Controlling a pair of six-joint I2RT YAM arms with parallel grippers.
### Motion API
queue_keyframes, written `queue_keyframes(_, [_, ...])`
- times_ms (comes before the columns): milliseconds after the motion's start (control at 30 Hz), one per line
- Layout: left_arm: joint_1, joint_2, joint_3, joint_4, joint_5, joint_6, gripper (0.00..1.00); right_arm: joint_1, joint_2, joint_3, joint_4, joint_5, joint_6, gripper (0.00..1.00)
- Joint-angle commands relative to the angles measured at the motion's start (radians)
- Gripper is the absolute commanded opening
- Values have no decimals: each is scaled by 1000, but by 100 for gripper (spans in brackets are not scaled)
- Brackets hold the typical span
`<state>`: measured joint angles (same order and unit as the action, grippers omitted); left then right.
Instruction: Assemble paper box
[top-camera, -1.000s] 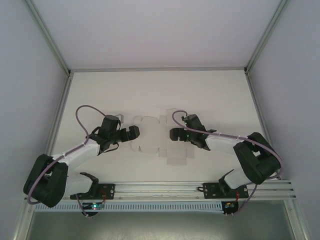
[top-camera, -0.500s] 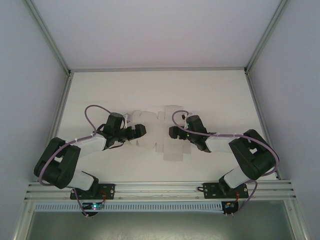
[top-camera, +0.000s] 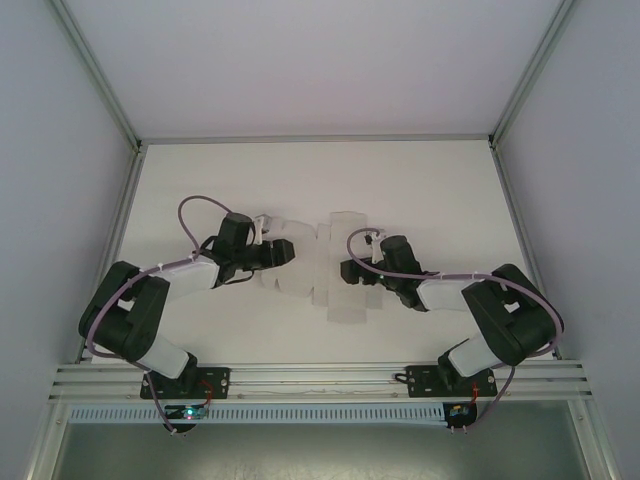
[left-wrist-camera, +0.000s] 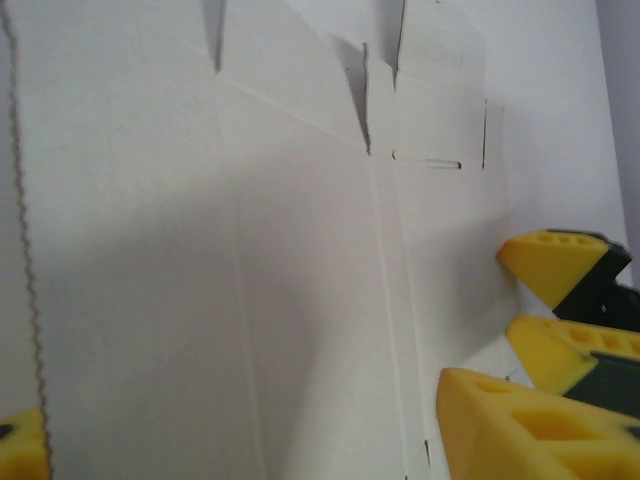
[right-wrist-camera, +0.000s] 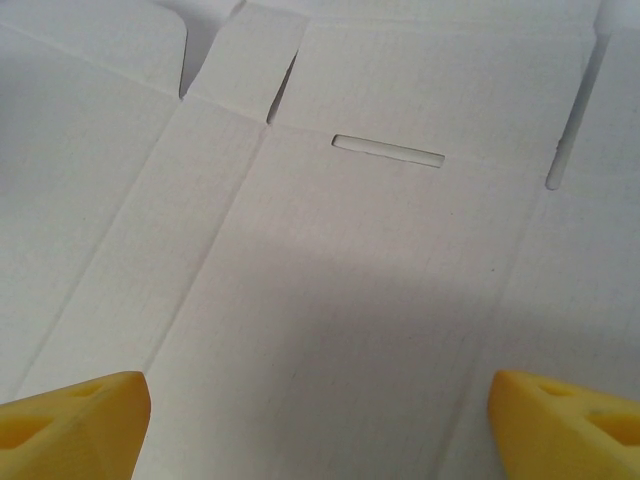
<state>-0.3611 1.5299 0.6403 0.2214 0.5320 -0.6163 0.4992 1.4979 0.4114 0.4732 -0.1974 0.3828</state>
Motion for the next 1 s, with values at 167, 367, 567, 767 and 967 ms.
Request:
queue_keyframes(167, [-13, -40, 10, 18, 38, 60, 8, -20, -114, -43, -176, -60, -27, 90])
queue_keyframes(367, [-16, -229, -50, 28, 69, 61, 0, -43, -389, 8, -408, -33, -26, 92])
queue_keyframes(567, [-28, -528, -145, 69, 111, 21, 0, -92, -700, -56, -455, -94, 61, 94])
queue_keyframes(767, [-35, -836, -185, 29, 90, -48, 0, -194, -908, -116, -392, -324, 145, 93])
queue_keyframes(967, [-36, -972, -199, 38, 100, -116, 0, -257, -931, -158, -205, -532, 255, 85])
